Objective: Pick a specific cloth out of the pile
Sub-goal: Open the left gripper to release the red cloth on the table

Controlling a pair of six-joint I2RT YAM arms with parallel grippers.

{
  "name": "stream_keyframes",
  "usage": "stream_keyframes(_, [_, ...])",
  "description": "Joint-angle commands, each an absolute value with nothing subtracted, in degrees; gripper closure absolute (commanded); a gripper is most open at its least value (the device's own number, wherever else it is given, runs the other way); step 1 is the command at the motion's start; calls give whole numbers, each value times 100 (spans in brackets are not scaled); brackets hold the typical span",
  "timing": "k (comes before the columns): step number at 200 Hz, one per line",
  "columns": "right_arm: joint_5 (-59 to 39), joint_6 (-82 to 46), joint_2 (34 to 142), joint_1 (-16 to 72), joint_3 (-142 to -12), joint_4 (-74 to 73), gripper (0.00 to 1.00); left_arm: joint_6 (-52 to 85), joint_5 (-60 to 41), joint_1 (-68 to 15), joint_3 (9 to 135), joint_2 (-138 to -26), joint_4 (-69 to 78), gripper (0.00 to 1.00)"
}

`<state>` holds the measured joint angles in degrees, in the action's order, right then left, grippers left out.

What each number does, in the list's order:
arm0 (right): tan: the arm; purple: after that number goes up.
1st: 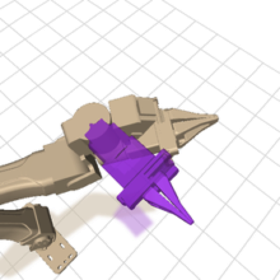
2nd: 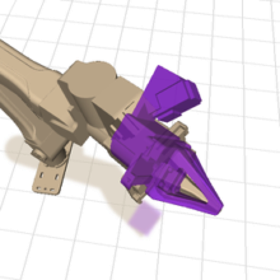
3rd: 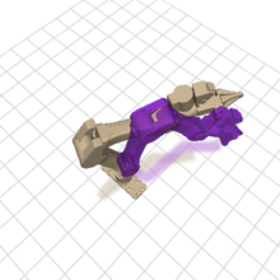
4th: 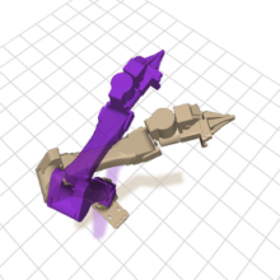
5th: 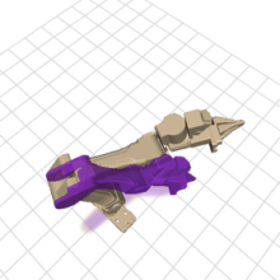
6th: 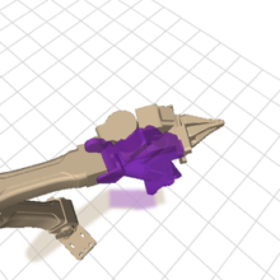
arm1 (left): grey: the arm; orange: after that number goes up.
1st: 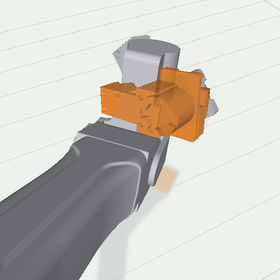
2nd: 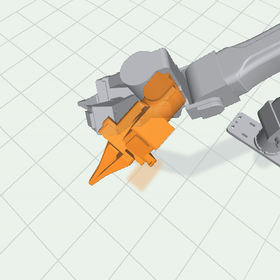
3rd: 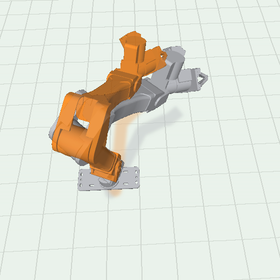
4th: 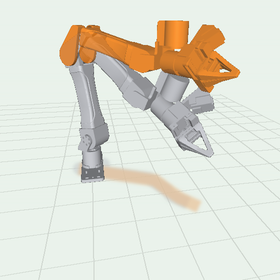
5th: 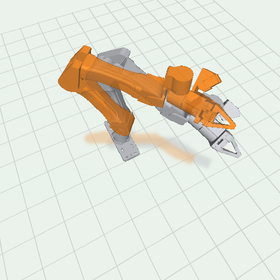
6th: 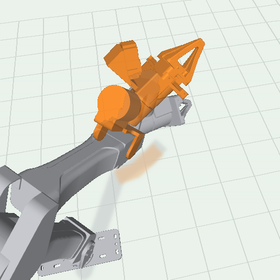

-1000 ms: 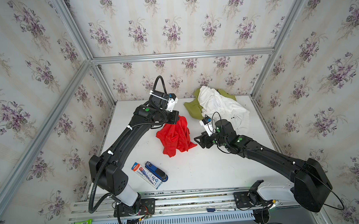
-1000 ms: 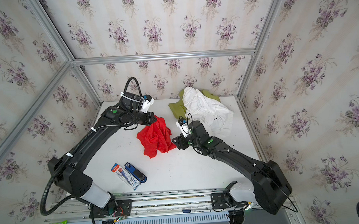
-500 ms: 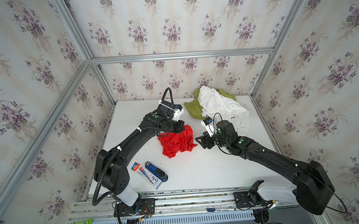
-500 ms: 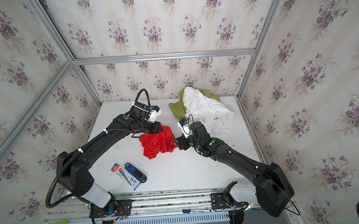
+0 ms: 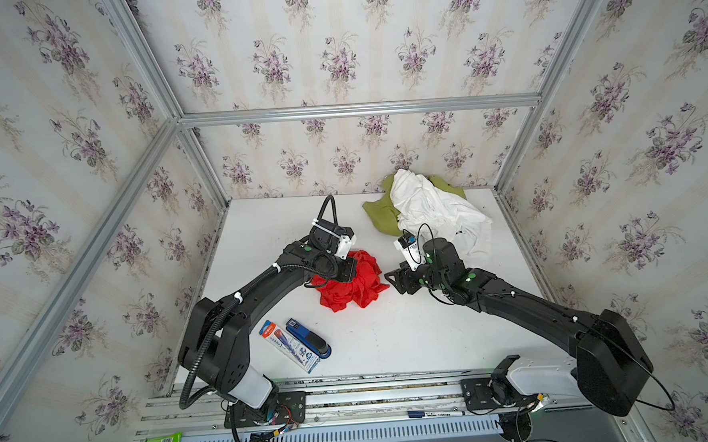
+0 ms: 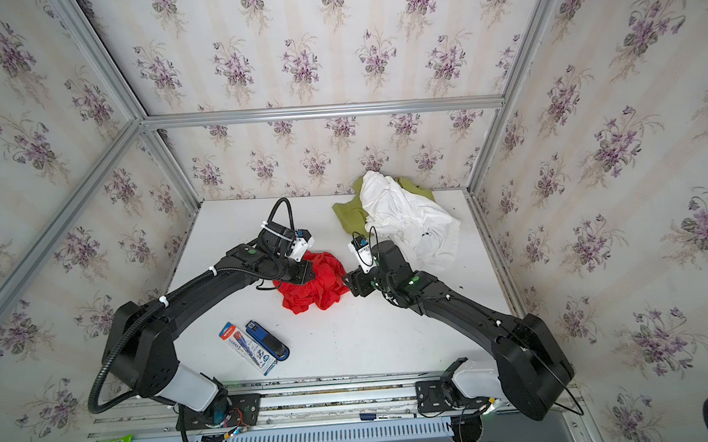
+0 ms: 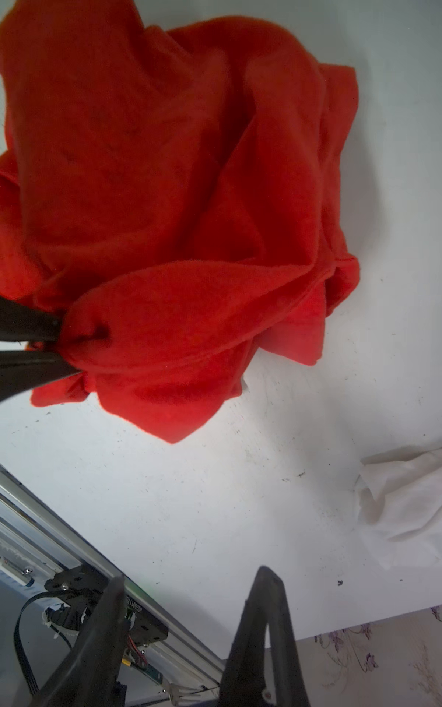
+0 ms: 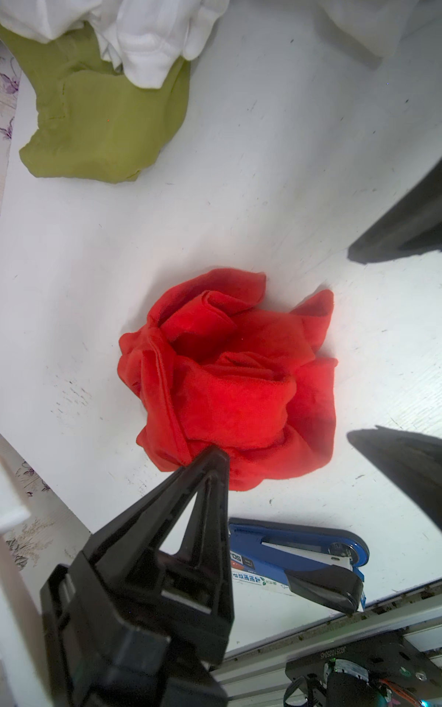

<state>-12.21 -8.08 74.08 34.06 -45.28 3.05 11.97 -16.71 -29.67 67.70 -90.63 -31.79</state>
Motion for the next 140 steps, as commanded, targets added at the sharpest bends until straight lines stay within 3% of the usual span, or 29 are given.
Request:
stream_keyframes(1, [-1266, -800, 7455, 3410, -4579, 91, 29, 1235, -1778, -2969, 6678, -9070, -2860, 100])
stream_keyframes(68, [-1171, -825, 7465, 3410, -4443, 1, 29, 1312, -2122, -3021, 6443, -9301, -2608, 98])
stream_keyframes(127, [-1076, -795, 7668, 3401, -4236, -350, 29, 1346, -2241, -3138, 6337, -9483, -2450, 79])
stream_keyframes(140, [-1073, -793, 7673, 3399, -4241, -353, 29, 1328, -2237, -3144, 6327, -9451, -2441, 66])
